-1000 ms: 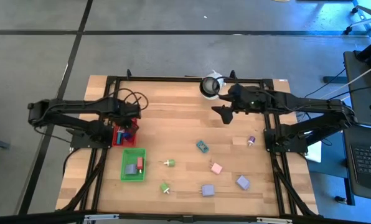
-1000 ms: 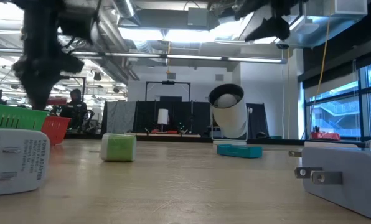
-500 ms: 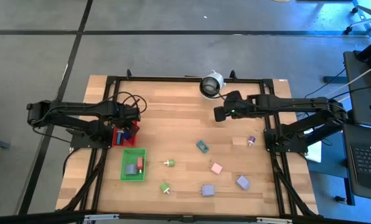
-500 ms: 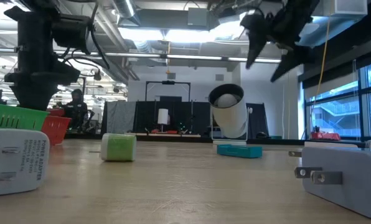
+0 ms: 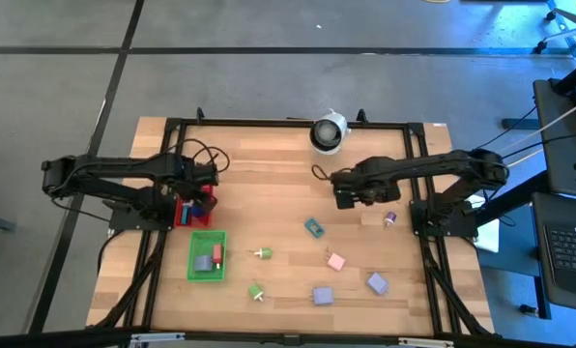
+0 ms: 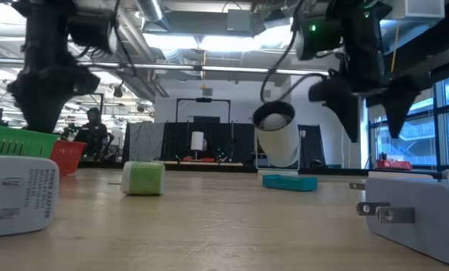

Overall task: Pick & Place Office items
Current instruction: Put the light blue digital timer into the red bin

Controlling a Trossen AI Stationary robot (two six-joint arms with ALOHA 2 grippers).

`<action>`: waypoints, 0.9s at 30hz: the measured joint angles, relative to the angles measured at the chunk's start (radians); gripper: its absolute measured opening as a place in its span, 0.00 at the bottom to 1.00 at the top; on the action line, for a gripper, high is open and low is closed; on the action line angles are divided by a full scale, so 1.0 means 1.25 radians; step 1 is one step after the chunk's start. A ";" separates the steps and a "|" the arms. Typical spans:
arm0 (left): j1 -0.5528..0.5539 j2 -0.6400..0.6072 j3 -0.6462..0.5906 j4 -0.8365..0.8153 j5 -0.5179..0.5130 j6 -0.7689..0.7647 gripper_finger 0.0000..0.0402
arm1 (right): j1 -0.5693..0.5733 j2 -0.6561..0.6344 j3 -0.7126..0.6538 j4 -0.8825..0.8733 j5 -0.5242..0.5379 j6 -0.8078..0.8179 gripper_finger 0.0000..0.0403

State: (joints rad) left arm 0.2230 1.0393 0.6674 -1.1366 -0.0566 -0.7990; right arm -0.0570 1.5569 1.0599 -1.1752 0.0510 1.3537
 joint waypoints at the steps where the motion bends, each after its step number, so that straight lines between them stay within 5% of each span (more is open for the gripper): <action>1: 0.000 0.000 0.017 -0.006 -0.003 0.000 0.52 | 0.000 0.009 0.000 -0.003 -0.007 -0.005 0.89; 15: 0.000 -0.002 0.277 -0.009 -0.122 0.064 0.52 | 0.065 0.042 0.000 0.380 -0.005 -0.278 0.89; 21: 0.000 -0.002 0.320 0.008 -0.160 0.095 0.52 | 0.120 0.109 0.000 0.515 0.010 -0.502 0.89; 27: 0.000 -0.005 0.321 0.025 -0.160 0.106 0.52 | 0.136 0.171 0.000 0.602 0.016 -0.559 0.89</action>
State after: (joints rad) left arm 0.2226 1.0327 1.0691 -1.1051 -0.2571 -0.6670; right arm 0.1133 1.7701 1.0603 -0.4229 0.0705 0.6546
